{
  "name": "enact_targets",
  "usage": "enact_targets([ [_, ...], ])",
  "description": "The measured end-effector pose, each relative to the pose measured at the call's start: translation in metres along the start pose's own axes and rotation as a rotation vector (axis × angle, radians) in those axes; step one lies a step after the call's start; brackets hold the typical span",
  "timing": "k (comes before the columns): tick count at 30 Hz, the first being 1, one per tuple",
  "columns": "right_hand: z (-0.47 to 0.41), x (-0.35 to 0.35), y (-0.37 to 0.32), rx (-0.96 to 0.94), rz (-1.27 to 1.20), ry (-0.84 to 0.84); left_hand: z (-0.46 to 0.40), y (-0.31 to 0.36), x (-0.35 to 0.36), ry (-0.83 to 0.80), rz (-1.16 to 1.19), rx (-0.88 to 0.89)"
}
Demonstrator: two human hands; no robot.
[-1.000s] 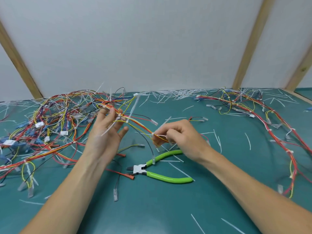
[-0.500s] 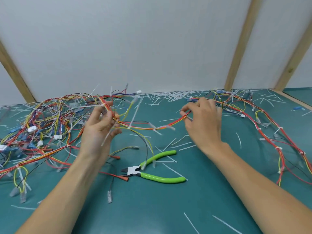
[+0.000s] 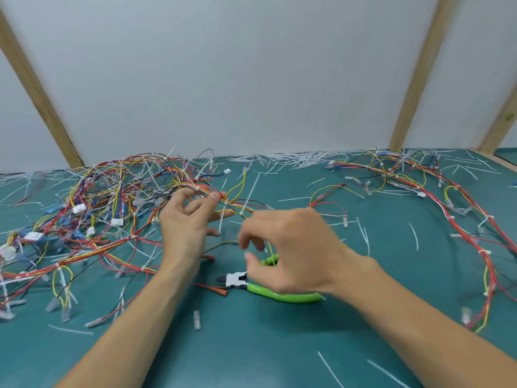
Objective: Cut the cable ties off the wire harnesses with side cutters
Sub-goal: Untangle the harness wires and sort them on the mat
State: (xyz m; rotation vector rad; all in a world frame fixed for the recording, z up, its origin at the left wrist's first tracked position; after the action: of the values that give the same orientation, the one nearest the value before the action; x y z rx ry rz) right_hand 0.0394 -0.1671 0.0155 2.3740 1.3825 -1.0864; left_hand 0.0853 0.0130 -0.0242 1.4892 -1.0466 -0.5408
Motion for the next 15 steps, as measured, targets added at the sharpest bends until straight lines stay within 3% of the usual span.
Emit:
enact_targets([
  [2,0.01,0.026,-0.001,0.023,0.112,-0.362,0.0,-0.002,0.0,-0.002,-0.081,0.023],
  [4,0.017,0.032,0.011,0.075,0.132,-0.515,0.0,-0.003,0.001,-0.015,-0.171,0.064],
  [11,0.016,0.027,0.022,0.073,0.087,-0.403,-0.004,-0.006,0.002,-0.059,-0.212,0.134],
  [15,0.006,0.009,0.037,0.36,-0.287,-0.25,-0.008,-0.01,-0.002,-0.046,-0.206,0.143],
])
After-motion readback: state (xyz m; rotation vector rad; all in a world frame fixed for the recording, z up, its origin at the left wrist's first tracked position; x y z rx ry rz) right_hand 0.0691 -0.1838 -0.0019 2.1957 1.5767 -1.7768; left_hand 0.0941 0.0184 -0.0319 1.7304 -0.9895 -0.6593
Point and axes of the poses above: each hand's wrist, its own z-axis away from the middle knuckle, its own x-axis out of the palm, y = z × x, the point moved 4 cm from there along -z, towards the middle knuckle, and after that the axes turned 10 degrees about y, right-handed, at the moved point
